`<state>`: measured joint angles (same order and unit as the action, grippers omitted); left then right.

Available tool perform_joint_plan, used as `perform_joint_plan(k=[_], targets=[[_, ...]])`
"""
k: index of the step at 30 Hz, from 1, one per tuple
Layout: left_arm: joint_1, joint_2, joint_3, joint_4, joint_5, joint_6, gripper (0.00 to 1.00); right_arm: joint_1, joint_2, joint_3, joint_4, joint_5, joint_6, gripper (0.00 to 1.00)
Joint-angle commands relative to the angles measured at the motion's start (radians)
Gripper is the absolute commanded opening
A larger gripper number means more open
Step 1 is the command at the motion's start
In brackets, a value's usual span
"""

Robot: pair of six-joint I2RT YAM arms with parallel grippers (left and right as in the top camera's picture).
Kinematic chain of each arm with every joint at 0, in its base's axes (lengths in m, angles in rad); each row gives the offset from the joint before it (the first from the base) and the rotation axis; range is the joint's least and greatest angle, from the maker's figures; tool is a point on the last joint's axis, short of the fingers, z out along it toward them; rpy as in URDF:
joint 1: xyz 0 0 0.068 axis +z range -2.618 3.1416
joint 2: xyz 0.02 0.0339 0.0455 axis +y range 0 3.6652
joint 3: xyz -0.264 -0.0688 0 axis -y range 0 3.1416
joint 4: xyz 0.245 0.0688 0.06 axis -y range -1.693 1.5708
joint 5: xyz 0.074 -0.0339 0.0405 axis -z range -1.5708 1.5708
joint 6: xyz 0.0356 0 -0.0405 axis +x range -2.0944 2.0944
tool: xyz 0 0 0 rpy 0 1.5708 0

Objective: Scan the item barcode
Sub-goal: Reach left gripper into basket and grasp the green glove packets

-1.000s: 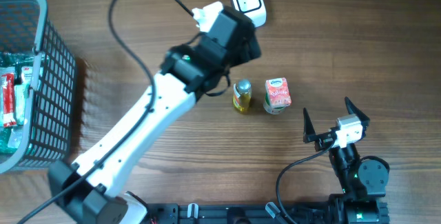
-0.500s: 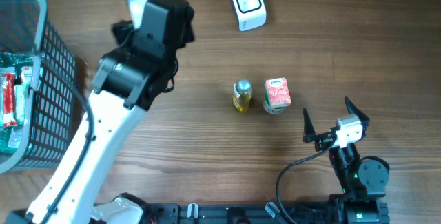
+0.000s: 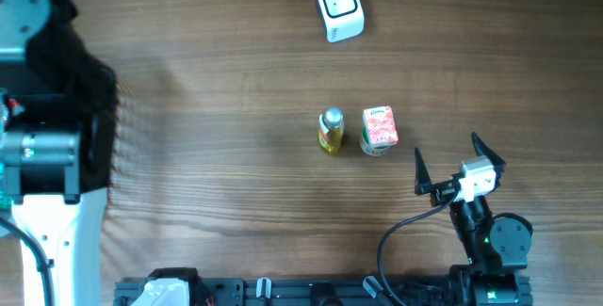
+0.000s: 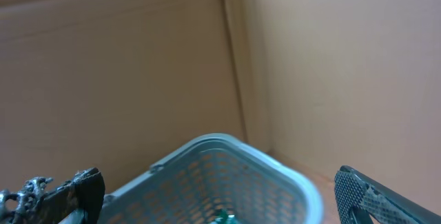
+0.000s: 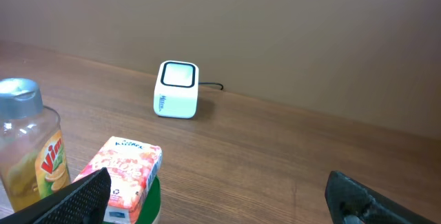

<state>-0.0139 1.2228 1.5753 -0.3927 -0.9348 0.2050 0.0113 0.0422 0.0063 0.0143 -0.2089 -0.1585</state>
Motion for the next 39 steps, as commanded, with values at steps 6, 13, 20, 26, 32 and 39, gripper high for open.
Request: perform_joint_plan(k=[6, 13, 20, 26, 32, 39], targets=[[0.335, 0.022, 0.003, -0.167, 0.363, -0.034, 1.00, -0.002, 0.000, -0.001, 0.002, -0.005, 0.002, 1.00], [0.579, 0.229, -0.001, -0.333, 0.583, -0.136, 1.00, -0.002, 0.000, -0.001, 0.002, -0.005, 0.002, 1.00], [0.753, 0.340, -0.001, -0.330, 0.730, -0.181, 1.00, -0.002, 0.000, -0.001, 0.002, -0.005, 0.002, 1.00], [0.882, 0.567, -0.001, -0.331, 1.016, 0.269, 1.00, -0.002, 0.000, -0.001, 0.002, -0.005, 0.001, 1.00], [0.883, 0.710, -0.001, -0.365, 1.031, 0.580, 1.00, -0.002, 0.000, -0.001, 0.002, -0.005, 0.002, 1.00], [0.890, 0.820, -0.001, -0.413, 1.023, 0.732, 1.00, -0.002, 0.000, -0.001, 0.002, -0.005, 0.002, 1.00]])
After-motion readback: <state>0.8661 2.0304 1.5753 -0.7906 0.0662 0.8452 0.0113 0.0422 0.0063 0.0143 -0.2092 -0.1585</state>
